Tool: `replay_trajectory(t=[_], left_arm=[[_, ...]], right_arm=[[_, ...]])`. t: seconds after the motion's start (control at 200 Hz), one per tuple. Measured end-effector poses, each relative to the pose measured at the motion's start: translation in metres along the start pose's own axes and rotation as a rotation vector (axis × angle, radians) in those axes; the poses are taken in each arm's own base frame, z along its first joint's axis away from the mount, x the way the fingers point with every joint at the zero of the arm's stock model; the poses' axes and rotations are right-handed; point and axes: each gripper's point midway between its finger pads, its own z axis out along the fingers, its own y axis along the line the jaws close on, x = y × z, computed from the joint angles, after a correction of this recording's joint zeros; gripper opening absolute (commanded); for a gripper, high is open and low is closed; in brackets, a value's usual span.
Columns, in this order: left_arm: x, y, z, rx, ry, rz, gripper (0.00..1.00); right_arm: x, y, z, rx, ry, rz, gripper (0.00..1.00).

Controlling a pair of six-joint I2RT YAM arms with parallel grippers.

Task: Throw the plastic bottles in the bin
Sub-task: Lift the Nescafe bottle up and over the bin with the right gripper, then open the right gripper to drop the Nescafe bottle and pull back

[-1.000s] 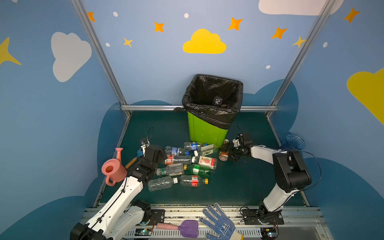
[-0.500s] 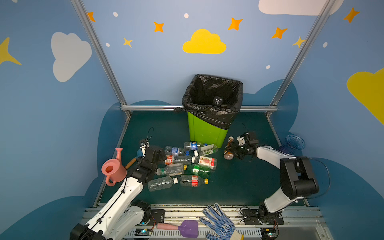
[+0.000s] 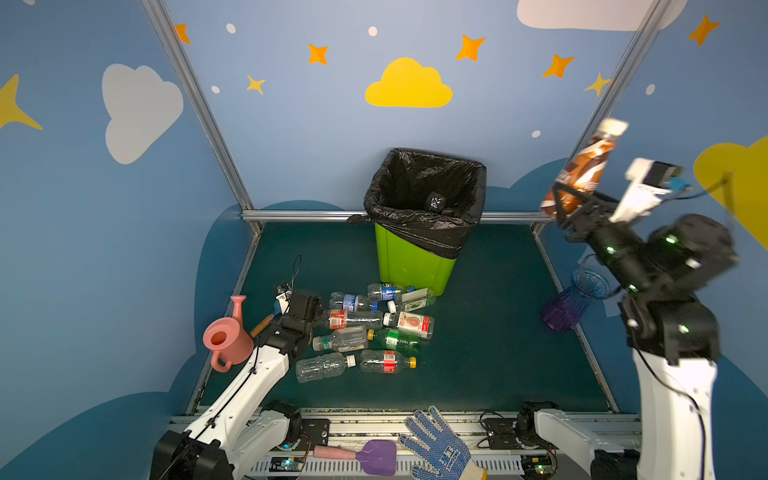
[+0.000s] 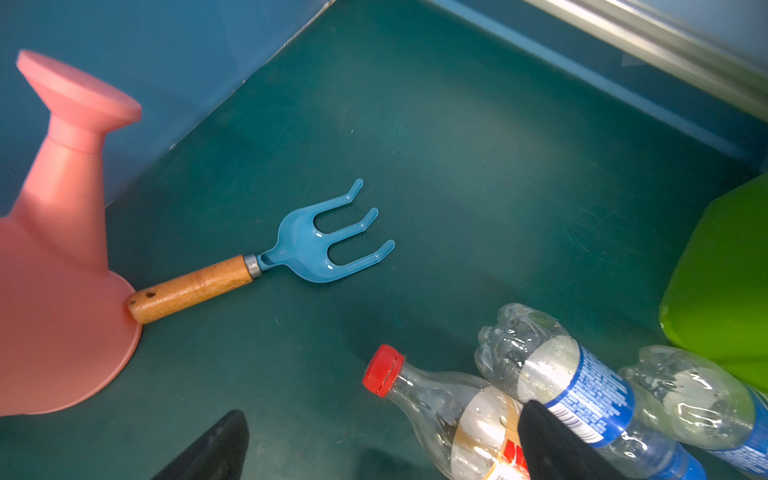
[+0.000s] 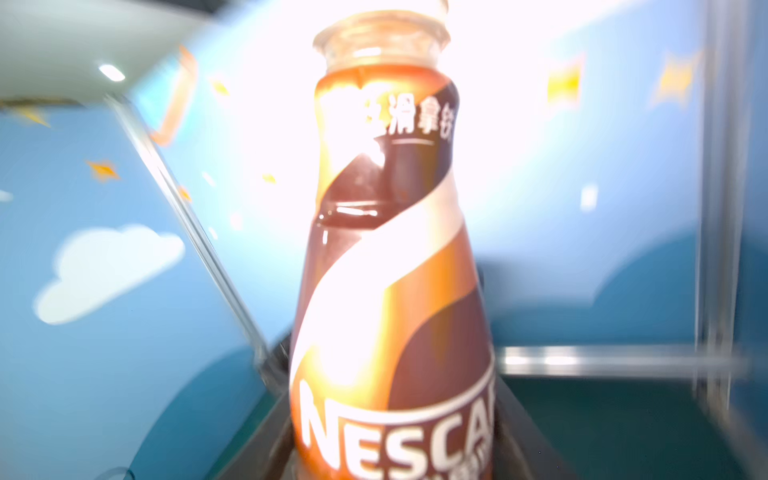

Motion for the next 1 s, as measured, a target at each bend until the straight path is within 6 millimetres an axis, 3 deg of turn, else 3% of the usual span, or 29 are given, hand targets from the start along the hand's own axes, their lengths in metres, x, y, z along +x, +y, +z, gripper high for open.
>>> replay_trajectory(t=[0.06,0.13,0.19,0.26,0.295,0.36,0.405,0.461,0.526,0.581,0.626,0.676,0.736,0.796,0.866,0.941,1.001], left_arm=[[0.002,-0.001,0.001,0.004,0.008,-0.006,1.00],[0.003,-0.002,0.001,0.008,0.014,-0.008,1.00],[0.004,-0.003,0.001,0.014,0.020,-0.010,1.00],[0.005,-0.004,0.001,0.021,0.026,-0.012,1.00],[0.006,-0.005,0.001,0.026,0.031,-0.011,1.00],[0.007,-0.007,0.002,0.033,0.040,-0.010,1.00],[0.008,-0.007,0.002,0.036,0.046,-0.009,1.00],[0.008,-0.008,0.001,0.037,0.054,-0.006,1.00],[0.006,-0.009,-0.001,0.038,0.055,-0.005,1.00],[0.002,-0.010,-0.003,0.044,0.048,-0.006,1.00],[0.000,-0.011,-0.005,0.049,0.041,-0.009,1.00],[-0.002,-0.011,-0.007,0.056,0.033,-0.014,1.00],[-0.004,-0.012,-0.009,0.063,0.026,-0.018,1.00],[-0.005,-0.013,-0.010,0.068,0.023,-0.019,1.00],[-0.004,-0.014,-0.011,0.072,0.024,-0.016,1.00],[-0.002,-0.017,-0.010,0.076,0.029,-0.007,1.00],[0.000,-0.020,-0.010,0.080,0.036,0.007,1.00]], right_arm=[[-0.036,0.018,-0.024,-0.029,-0.109,-0.038,0.55],[-0.060,0.031,-0.036,-0.067,-0.182,-0.051,0.55],[-0.063,0.037,-0.025,-0.113,-0.180,-0.032,0.55],[-0.048,0.046,0.013,-0.192,-0.121,0.007,0.58],[-0.030,0.049,0.041,-0.221,-0.064,0.026,0.61],[0.022,0.054,0.105,-0.254,0.086,0.042,0.68],[0.068,0.052,0.147,-0.243,0.210,0.049,0.76],[0.143,0.039,0.193,-0.208,0.389,0.056,0.87],[0.221,0.013,0.211,-0.128,0.577,0.064,0.92],[0.257,-0.010,0.207,-0.051,0.663,0.052,0.97],[0.249,-0.020,0.200,-0.020,0.635,0.024,0.98],[0.223,-0.027,0.179,0.018,0.593,0.009,0.98],[0.161,-0.030,0.147,0.049,0.462,-0.011,0.98],[0.082,-0.024,0.108,0.065,0.263,-0.041,0.98],[0.020,-0.014,0.060,0.072,0.083,-0.063,0.98],[-0.009,-0.003,0.019,0.056,-0.027,-0.066,0.98],[-0.002,-0.006,0.008,0.066,-0.037,-0.060,0.98]])
